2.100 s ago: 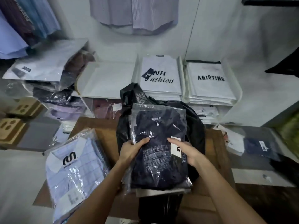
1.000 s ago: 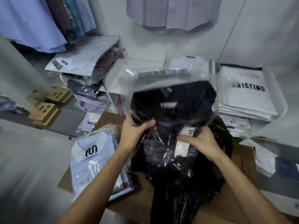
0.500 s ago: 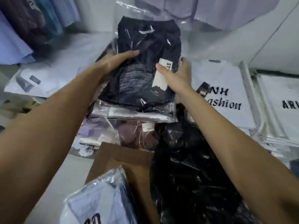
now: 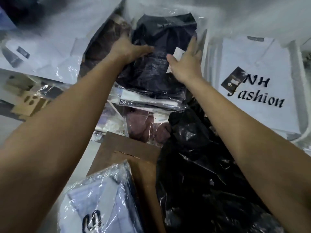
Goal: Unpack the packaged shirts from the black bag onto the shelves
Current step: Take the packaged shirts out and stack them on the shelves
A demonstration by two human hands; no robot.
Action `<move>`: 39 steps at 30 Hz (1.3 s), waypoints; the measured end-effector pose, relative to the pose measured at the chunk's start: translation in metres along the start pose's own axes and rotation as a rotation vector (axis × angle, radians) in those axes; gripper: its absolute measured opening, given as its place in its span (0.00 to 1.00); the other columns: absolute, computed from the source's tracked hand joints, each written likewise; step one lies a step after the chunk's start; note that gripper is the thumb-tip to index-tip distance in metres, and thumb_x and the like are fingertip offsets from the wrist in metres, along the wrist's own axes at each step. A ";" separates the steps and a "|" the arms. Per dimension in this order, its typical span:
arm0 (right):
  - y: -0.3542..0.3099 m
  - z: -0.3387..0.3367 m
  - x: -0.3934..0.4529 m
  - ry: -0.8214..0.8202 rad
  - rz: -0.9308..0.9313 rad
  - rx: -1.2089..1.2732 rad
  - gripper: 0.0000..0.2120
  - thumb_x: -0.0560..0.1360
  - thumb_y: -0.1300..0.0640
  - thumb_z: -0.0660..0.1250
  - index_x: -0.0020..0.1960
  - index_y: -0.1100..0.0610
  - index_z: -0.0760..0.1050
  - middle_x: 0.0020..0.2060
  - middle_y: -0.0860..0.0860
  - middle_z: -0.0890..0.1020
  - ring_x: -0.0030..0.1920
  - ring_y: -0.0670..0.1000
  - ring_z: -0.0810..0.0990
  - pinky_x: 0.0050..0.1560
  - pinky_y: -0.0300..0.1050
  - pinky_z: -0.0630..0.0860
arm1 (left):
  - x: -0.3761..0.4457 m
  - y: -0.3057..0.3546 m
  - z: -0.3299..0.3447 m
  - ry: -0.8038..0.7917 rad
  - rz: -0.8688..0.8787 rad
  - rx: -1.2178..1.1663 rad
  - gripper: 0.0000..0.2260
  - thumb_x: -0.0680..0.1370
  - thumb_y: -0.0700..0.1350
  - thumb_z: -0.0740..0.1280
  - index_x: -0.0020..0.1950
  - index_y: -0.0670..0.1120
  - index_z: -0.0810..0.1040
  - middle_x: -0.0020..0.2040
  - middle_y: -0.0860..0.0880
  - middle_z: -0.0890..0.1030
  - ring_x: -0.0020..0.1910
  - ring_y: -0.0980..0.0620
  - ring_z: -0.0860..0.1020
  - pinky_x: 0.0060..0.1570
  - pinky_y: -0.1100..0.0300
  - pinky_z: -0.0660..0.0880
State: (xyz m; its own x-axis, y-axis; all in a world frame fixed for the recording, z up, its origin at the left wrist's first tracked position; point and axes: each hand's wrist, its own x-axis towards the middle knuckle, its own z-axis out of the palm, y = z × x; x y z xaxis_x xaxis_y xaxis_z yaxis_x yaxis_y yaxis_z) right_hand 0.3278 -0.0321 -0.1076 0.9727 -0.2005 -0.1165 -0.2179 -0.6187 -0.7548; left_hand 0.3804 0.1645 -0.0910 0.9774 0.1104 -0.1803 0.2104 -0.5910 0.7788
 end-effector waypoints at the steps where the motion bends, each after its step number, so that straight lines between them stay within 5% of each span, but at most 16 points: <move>1: -0.006 -0.003 -0.013 0.003 -0.069 -0.028 0.42 0.81 0.44 0.65 0.84 0.53 0.42 0.81 0.63 0.48 0.80 0.58 0.58 0.79 0.49 0.58 | -0.024 0.005 -0.005 0.052 0.060 0.041 0.47 0.63 0.69 0.78 0.76 0.49 0.69 0.67 0.52 0.79 0.64 0.53 0.78 0.66 0.59 0.74; 4: -0.019 -0.009 -0.068 -0.017 -0.274 -0.030 0.34 0.81 0.46 0.66 0.81 0.54 0.57 0.77 0.58 0.60 0.75 0.56 0.66 0.73 0.45 0.63 | -0.104 -0.003 -0.011 0.224 0.173 -0.005 0.32 0.75 0.56 0.73 0.77 0.49 0.68 0.62 0.55 0.78 0.61 0.58 0.76 0.58 0.70 0.71; 9: -0.002 0.013 -0.197 -0.413 -0.241 0.301 0.25 0.80 0.49 0.70 0.74 0.53 0.69 0.61 0.47 0.77 0.56 0.46 0.80 0.57 0.39 0.74 | -0.252 -0.081 -0.008 0.273 0.034 -0.190 0.17 0.76 0.48 0.72 0.65 0.51 0.79 0.56 0.55 0.83 0.56 0.58 0.80 0.64 0.54 0.77; 14: 0.065 0.070 -0.302 -0.692 0.049 0.317 0.27 0.74 0.40 0.73 0.67 0.53 0.73 0.59 0.48 0.80 0.60 0.49 0.80 0.67 0.50 0.75 | -0.382 -0.171 -0.001 0.426 -0.304 -0.074 0.22 0.74 0.52 0.72 0.67 0.47 0.78 0.62 0.50 0.81 0.62 0.49 0.77 0.65 0.48 0.74; 17: 0.104 0.085 -0.342 -0.740 0.261 0.256 0.52 0.62 0.25 0.73 0.76 0.53 0.66 0.70 0.47 0.73 0.72 0.53 0.73 0.71 0.53 0.71 | -0.435 -0.222 0.002 0.480 -0.599 -0.117 0.33 0.72 0.59 0.73 0.71 0.44 0.73 0.67 0.42 0.77 0.66 0.42 0.76 0.66 0.46 0.73; 19: 0.117 0.085 -0.361 -0.778 0.358 0.244 0.56 0.63 0.26 0.73 0.80 0.53 0.59 0.75 0.50 0.69 0.75 0.55 0.69 0.73 0.54 0.70 | -0.461 -0.242 0.011 0.428 -0.741 -0.143 0.40 0.66 0.68 0.70 0.69 0.43 0.76 0.63 0.40 0.77 0.61 0.39 0.77 0.63 0.47 0.75; 23: 0.123 0.088 -0.379 -0.815 0.435 0.277 0.55 0.61 0.32 0.80 0.78 0.56 0.64 0.71 0.51 0.75 0.68 0.53 0.76 0.69 0.51 0.74 | -0.479 -0.250 0.014 0.460 -0.765 -0.353 0.30 0.63 0.68 0.76 0.56 0.48 0.83 0.46 0.49 0.86 0.49 0.44 0.84 0.47 0.54 0.79; 26: 0.127 0.102 -0.382 -0.846 0.373 0.312 0.48 0.53 0.35 0.85 0.67 0.52 0.77 0.59 0.48 0.85 0.57 0.49 0.84 0.63 0.50 0.80 | -0.480 -0.260 0.008 0.370 -0.840 -0.463 0.41 0.51 0.74 0.79 0.55 0.49 0.84 0.47 0.48 0.87 0.47 0.45 0.86 0.53 0.48 0.82; 29: 0.127 0.111 -0.382 -0.835 0.377 0.298 0.52 0.48 0.37 0.88 0.68 0.51 0.75 0.60 0.46 0.83 0.58 0.47 0.82 0.59 0.43 0.80 | -0.480 -0.277 0.006 0.241 -0.955 -0.543 0.47 0.46 0.73 0.81 0.55 0.44 0.83 0.48 0.44 0.87 0.47 0.40 0.86 0.54 0.43 0.82; 33: 0.121 0.106 -0.378 -0.865 0.387 0.389 0.50 0.54 0.48 0.89 0.71 0.50 0.70 0.60 0.47 0.82 0.60 0.49 0.82 0.63 0.48 0.78 | -0.486 -0.264 0.006 0.143 -0.891 -0.565 0.43 0.52 0.74 0.79 0.57 0.46 0.83 0.49 0.45 0.88 0.50 0.41 0.86 0.58 0.43 0.80; 35: 0.117 0.100 -0.376 -0.849 0.330 0.471 0.47 0.57 0.54 0.88 0.71 0.50 0.71 0.61 0.49 0.83 0.60 0.49 0.83 0.64 0.51 0.79 | -0.488 -0.240 -0.001 0.054 -0.737 -0.657 0.35 0.62 0.66 0.80 0.63 0.48 0.81 0.52 0.46 0.87 0.51 0.42 0.86 0.59 0.43 0.79; 39: 0.089 0.071 -0.366 -0.730 0.094 0.544 0.36 0.62 0.66 0.84 0.67 0.53 0.75 0.57 0.51 0.86 0.58 0.50 0.85 0.58 0.48 0.82 | -0.489 -0.197 -0.031 0.155 -0.357 -0.752 0.35 0.60 0.50 0.84 0.65 0.43 0.80 0.57 0.46 0.86 0.56 0.46 0.85 0.54 0.54 0.82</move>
State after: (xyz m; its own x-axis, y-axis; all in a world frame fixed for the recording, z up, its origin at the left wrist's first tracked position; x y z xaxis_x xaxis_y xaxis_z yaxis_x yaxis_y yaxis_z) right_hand -0.0420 0.0406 -0.1779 0.8019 0.4124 -0.4323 -0.4111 -0.1441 -0.9001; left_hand -0.1380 0.2522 -0.1378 0.8297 0.3306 -0.4497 0.4112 0.1827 0.8930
